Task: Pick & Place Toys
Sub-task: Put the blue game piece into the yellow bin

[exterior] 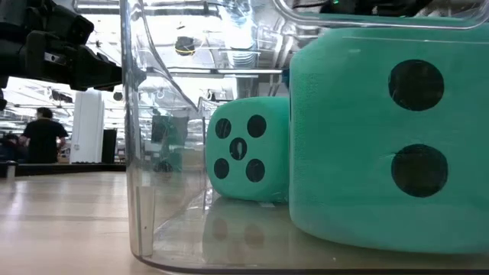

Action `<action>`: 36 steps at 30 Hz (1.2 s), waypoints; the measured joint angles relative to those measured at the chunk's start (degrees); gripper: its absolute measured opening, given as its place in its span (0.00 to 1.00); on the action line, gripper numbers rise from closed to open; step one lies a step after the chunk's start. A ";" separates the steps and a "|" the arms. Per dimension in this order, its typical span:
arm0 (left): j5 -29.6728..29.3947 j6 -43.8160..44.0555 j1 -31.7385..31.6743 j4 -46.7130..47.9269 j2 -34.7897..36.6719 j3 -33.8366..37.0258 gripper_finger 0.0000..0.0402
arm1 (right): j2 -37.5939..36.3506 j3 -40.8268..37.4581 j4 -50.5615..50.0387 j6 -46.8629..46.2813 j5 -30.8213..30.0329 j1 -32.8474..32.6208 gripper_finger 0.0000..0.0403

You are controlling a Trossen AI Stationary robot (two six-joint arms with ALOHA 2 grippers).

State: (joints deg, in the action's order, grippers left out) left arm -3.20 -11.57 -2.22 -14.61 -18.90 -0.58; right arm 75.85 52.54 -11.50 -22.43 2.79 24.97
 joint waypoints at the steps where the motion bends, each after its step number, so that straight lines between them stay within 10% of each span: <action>1: 0.02 0.00 0.02 0.00 0.00 0.00 0.04 | 1.82 1.68 0.40 0.70 0.88 0.36 0.64; 14: 0.00 0.01 0.01 -0.01 0.00 0.00 0.04 | 21.72 19.72 -5.54 12.53 6.38 0.43 0.64; 36: 0.02 0.00 0.02 -0.02 0.00 0.00 0.04 | 27.45 20.25 -7.88 14.02 6.15 -1.64 0.65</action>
State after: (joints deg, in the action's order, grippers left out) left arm -3.18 -11.57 -2.20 -14.63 -18.90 -0.58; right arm 103.30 72.79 -19.38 -8.41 8.94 23.33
